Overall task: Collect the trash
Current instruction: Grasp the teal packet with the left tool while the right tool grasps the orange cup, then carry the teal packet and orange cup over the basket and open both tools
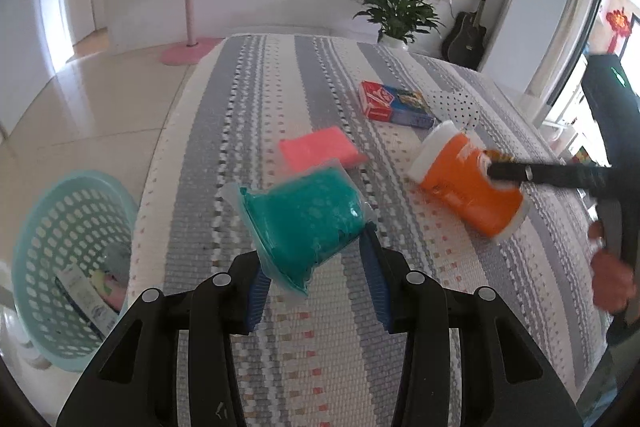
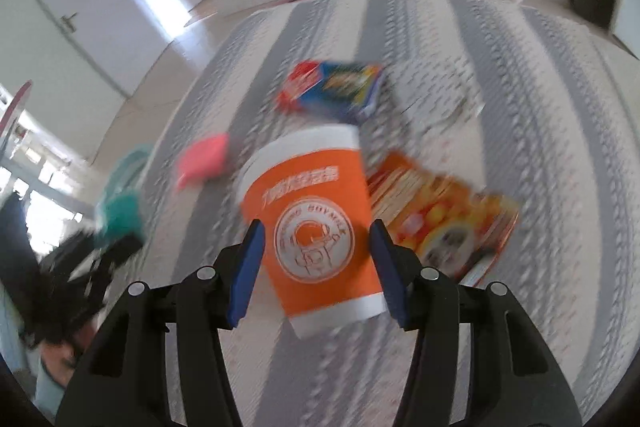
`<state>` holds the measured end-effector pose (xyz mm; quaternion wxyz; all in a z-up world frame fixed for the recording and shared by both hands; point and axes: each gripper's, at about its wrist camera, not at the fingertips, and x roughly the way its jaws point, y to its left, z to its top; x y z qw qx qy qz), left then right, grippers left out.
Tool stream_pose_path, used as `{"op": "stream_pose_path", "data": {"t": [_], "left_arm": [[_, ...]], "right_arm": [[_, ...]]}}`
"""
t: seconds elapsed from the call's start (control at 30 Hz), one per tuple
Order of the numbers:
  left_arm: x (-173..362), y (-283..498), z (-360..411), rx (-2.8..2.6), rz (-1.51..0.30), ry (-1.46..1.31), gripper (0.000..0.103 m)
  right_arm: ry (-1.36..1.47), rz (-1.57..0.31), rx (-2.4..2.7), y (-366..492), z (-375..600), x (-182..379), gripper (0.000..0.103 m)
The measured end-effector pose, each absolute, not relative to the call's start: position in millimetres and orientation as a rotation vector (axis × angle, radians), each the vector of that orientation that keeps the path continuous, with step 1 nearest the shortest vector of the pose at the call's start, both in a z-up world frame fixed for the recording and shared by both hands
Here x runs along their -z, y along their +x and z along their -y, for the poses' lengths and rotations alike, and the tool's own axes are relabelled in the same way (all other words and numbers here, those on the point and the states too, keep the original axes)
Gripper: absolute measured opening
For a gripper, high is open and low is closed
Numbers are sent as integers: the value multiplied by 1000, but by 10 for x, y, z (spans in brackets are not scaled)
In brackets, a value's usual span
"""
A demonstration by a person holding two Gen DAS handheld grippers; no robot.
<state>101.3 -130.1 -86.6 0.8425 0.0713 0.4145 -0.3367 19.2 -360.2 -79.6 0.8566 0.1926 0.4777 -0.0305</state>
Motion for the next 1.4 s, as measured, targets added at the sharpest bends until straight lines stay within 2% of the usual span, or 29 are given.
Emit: {"op": "stream_pose_path", "data": {"t": [0.1, 0.17, 0.2, 0.43, 0.5, 0.7, 0.77, 1.0, 1.23, 1.4], "left_arm": [[841, 1005, 1290, 717, -866, 149, 40], [837, 999, 1290, 720, -863, 145, 40], [833, 998, 1285, 720, -862, 144, 40], [821, 1006, 1257, 721, -860, 137, 40], [814, 1009, 1244, 721, -859, 136, 40], [818, 1023, 1196, 716, -862, 136, 40], [813, 1032, 1170, 713, -861, 135, 40], [749, 1046, 1035, 694, -831, 122, 40], [519, 1157, 665, 647, -771, 38, 40], [283, 1336, 132, 572, -719, -69, 40]], "right_arm": [[366, -998, 38, 101, 3405, 761, 52], [360, -985, 42, 102, 3330, 746, 62], [359, -980, 44, 122, 3312, 747, 64], [413, -982, 101, 320, 3450, 940, 65], [471, -984, 90, 311, 3562, 1031, 71], [547, -969, 48, 350, 3610, 1166, 71], [526, -971, 46, 384, 3542, 1166, 66], [439, -922, 55, 348, 3266, 1036, 62], [300, -805, -1, 346, 2687, 549, 61], [225, -745, -93, 558, 2160, 153, 61]]}}
